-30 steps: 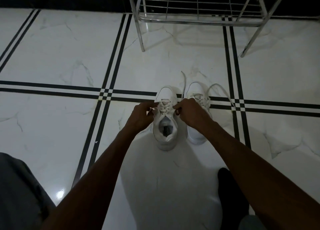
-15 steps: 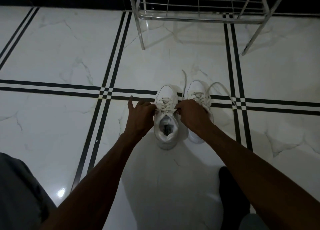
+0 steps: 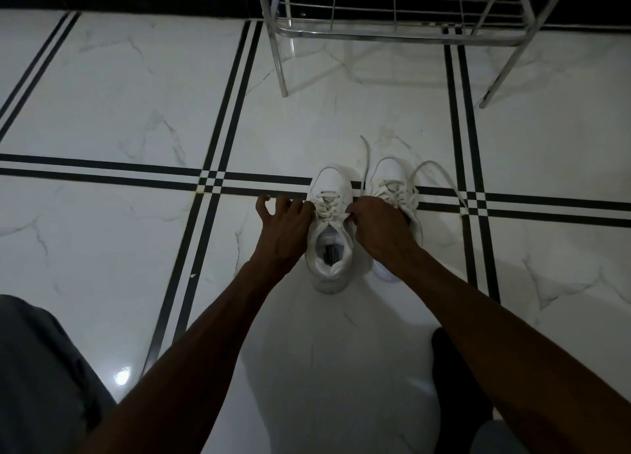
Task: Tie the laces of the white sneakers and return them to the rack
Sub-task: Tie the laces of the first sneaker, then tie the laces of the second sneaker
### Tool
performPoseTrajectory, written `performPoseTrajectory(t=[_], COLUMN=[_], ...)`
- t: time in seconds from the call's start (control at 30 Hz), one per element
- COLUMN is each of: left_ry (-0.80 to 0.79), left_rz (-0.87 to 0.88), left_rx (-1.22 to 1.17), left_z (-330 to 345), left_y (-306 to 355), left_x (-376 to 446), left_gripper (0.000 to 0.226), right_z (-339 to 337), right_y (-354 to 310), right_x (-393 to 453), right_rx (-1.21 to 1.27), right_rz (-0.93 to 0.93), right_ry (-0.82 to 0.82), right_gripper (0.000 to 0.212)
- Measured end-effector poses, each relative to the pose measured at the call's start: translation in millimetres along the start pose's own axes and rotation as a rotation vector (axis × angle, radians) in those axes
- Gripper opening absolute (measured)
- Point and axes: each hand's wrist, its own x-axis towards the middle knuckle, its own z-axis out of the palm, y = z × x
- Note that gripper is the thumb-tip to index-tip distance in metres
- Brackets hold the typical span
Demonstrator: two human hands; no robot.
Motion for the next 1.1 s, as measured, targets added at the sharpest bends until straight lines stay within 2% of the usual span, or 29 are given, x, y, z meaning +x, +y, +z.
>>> performPoseTrajectory(t=[0.1, 0.27, 0.4, 0.67, 0.77, 0.9, 0.97, 1.03, 1.1], left_ry=[0.044, 0.048, 0.045, -0.064, -0.117, -0.092, -0.125, -0.227, -0.315], left_rz=[-0.005, -0.015, -0.041, -0.164, -0.243, -0.409, -0.506, -0.630, -0.660], left_rx=[0.024, 0.013, -0.032, -0.228, -0.415, -0.799, -1.035, -1.274, -1.372], left_z=[-2, -3, -4, -4, -8, -9, -13, -19, -24], left_y=[-9, -23, -25, -22, -16, -9, -5, -1, 2], left_x=[-1, -3, -4, -9, -6, 1, 2, 2, 2], left_gripper=[0.042, 0.037, 0.037, 0.031, 0.027, 0.024, 0.029, 0.042, 0.053], right_z=[2, 3, 3, 7, 5, -4, -10, -10, 0], right_y=[4, 10, 10, 5, 2, 0, -9, -20, -29], right_x=[1, -3, -2, -2, 0, 4, 1, -5, -9], right_rx=[-0.020, -0.064, -0.103, -0.214, -0.206, 0.097, 0.212, 0.314, 0.430], right_rz=[0.005, 0.011, 0.000, 0.028, 0.037, -0.008, 0.009, 0.133, 0.210], right_ry=[0.038, 0.121, 0.107, 0.145, 0.095, 0.084, 0.063, -0.077, -0.166], right_gripper=[0.022, 0.030, 0.029, 0.023, 0.022, 0.023, 0.033, 0.042, 0.052])
